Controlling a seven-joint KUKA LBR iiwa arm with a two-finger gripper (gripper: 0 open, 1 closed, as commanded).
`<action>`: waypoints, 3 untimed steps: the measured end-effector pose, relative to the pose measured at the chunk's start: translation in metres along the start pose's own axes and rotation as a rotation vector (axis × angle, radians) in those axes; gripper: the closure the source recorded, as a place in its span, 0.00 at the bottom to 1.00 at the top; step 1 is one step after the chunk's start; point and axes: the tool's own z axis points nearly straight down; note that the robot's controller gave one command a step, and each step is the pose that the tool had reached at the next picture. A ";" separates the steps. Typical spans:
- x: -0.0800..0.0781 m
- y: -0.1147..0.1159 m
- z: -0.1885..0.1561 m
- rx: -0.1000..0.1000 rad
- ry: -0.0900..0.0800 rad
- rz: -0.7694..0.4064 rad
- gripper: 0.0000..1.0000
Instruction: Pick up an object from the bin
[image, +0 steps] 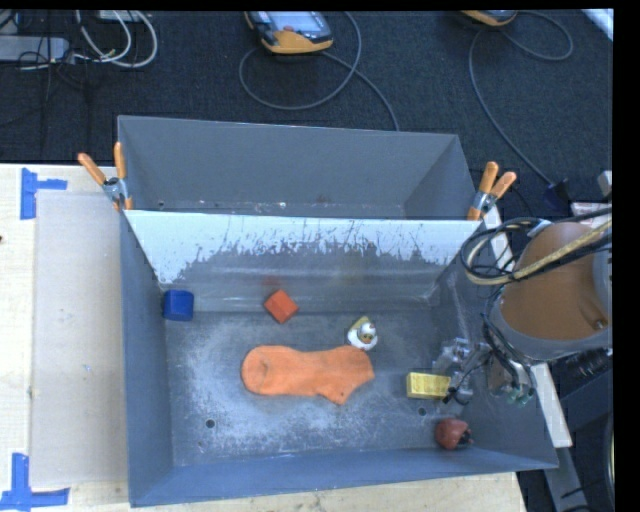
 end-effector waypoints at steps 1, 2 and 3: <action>0.001 0.000 -0.013 0.000 0.004 0.000 1.00; 0.001 0.000 -0.029 0.000 0.004 0.000 1.00; 0.000 0.000 -0.043 0.000 0.001 0.000 1.00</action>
Offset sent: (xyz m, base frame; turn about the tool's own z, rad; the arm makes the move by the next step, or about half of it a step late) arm -0.0001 0.0001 0.0254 0.0000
